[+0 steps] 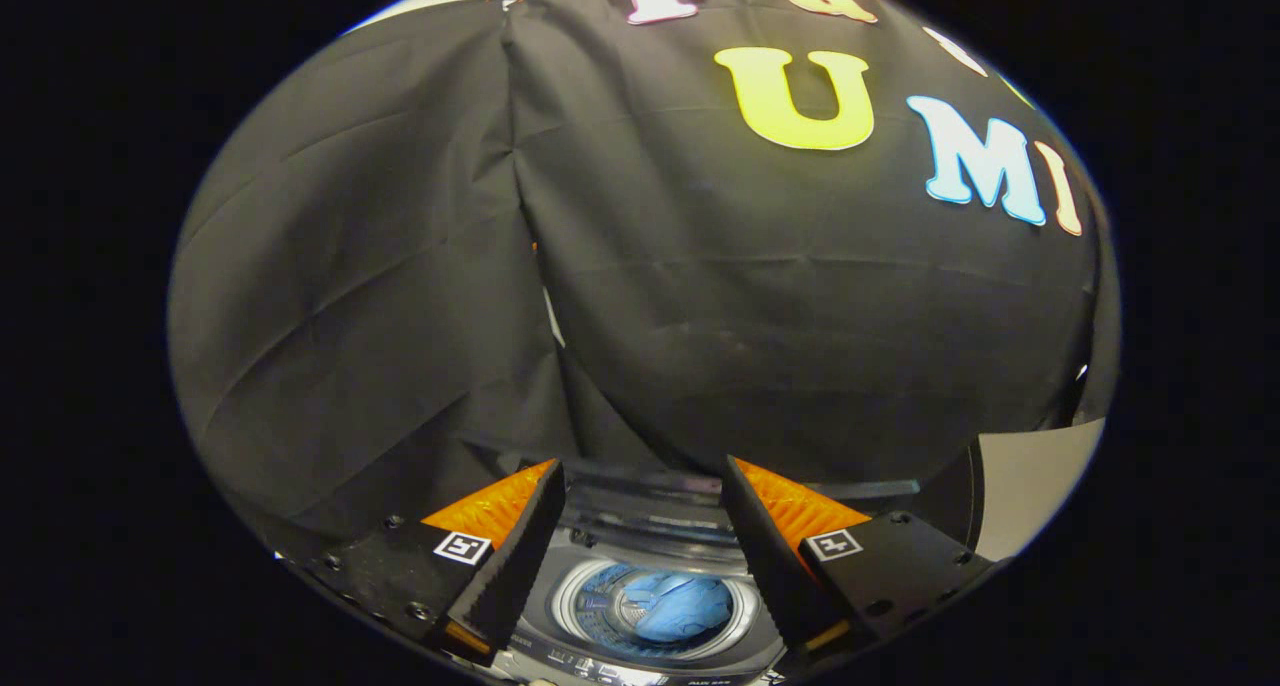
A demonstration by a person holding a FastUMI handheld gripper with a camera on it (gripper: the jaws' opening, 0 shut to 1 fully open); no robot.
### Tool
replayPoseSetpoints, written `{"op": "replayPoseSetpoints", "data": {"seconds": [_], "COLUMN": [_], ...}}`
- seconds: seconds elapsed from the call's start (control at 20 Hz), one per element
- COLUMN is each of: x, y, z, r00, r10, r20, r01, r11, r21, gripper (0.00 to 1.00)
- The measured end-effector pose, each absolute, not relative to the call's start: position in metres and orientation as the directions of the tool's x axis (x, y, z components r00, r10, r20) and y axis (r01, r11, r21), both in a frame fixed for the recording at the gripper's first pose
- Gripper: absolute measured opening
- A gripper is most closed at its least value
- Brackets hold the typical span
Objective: Put the clothes into the washing machine and then close the washing machine lid.
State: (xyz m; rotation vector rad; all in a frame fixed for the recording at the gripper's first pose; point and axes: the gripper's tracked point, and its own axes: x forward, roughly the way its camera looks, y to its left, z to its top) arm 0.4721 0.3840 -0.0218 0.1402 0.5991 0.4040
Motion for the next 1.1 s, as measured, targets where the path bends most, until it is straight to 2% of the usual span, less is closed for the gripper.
{"op": "replayPoseSetpoints", "data": {"seconds": [0.2, 0.4, 0.7, 0.8, 0.85, 1.1], "x": [0.504, 0.529, 0.523, 0.511, 0.516, 0.511], "y": [0.373, 0.369, 0.383, 0.387, 0.383, 0.385], "z": [-0.039, -0.042, -0.069, -0.084, -0.079, -0.079], "r00": [0.754, 0.769, 0.735, 0.700, 0.741, 0.770], "r10": [0.335, 0.300, 0.274, 0.297, 0.287, 0.272], "r20": [-0.565, -0.564, -0.620, -0.650, -0.607, -0.577], "r01": [-0.226, -0.173, -0.217, -0.219, -0.190, -0.196], "r11": [0.940, 0.948, 0.962, 0.955, 0.957, 0.962], "r21": [0.256, 0.268, 0.168, 0.201, 0.221, 0.192], "gripper": [0.98, 0.98, 0.99, 0.98, 0.99, 0.98]}}
